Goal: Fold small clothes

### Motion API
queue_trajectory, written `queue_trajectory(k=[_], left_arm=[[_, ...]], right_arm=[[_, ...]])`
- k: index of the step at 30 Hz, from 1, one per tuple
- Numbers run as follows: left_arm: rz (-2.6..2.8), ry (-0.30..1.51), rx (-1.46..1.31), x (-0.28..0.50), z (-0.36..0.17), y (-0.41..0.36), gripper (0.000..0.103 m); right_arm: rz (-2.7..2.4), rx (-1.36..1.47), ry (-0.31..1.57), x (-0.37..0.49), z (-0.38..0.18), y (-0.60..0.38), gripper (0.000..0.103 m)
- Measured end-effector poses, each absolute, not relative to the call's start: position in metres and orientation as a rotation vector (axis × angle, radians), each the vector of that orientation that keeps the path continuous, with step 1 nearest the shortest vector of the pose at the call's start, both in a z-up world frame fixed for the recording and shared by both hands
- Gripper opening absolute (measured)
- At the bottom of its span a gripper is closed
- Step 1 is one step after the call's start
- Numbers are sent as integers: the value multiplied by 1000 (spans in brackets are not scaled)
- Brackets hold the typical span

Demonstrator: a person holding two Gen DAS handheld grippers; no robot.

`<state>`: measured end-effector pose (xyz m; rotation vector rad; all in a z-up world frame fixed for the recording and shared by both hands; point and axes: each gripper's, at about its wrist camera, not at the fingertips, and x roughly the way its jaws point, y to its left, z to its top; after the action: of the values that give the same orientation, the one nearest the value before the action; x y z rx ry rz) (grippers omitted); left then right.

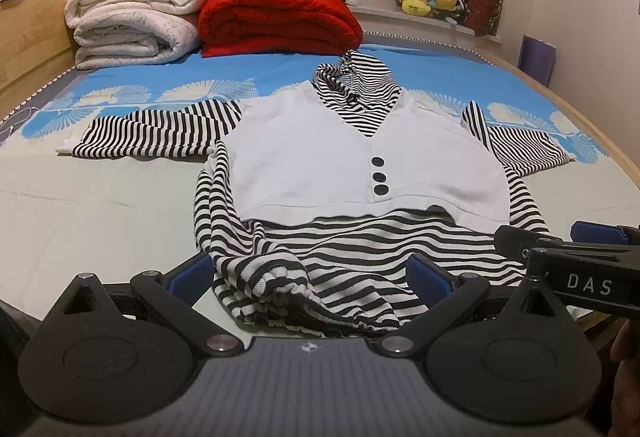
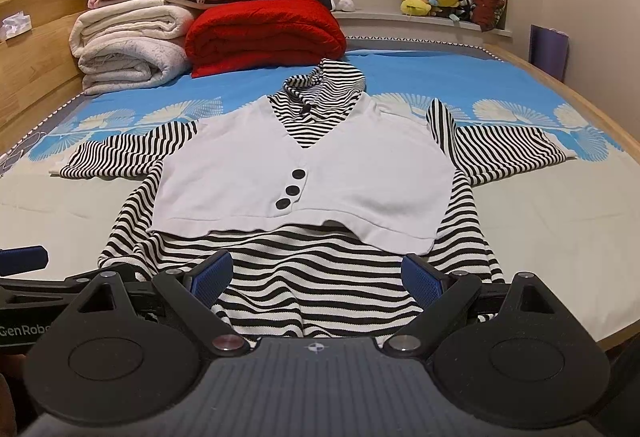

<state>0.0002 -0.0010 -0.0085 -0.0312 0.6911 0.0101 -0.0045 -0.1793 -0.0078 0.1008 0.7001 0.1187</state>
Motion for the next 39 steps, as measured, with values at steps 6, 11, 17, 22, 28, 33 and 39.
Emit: queue_trajectory(k=[6, 11, 17, 22, 28, 33, 39], left_arm=[[10, 695, -34, 0, -8, -1, 102], [12, 682, -26, 1, -8, -1, 102], [9, 678, -27, 1, -8, -2, 102], [19, 680, -38, 7, -8, 0, 102], [78, 718, -150, 53, -10, 30, 102], [150, 764, -149, 105, -35, 52, 102], [191, 969, -286, 117, -90, 83, 63]], right_arm=[[118, 100, 699, -5, -8, -179, 92], [115, 100, 695, -4, -7, -181, 92], [114, 100, 694, -3, -6, -181, 92], [93, 106, 687, -1, -5, -184, 92], [-43, 157, 751, 21, -18, -212, 92], [-172, 159, 852, 52, -45, -240, 92], [-329, 194, 964, 74, -91, -270, 84]])
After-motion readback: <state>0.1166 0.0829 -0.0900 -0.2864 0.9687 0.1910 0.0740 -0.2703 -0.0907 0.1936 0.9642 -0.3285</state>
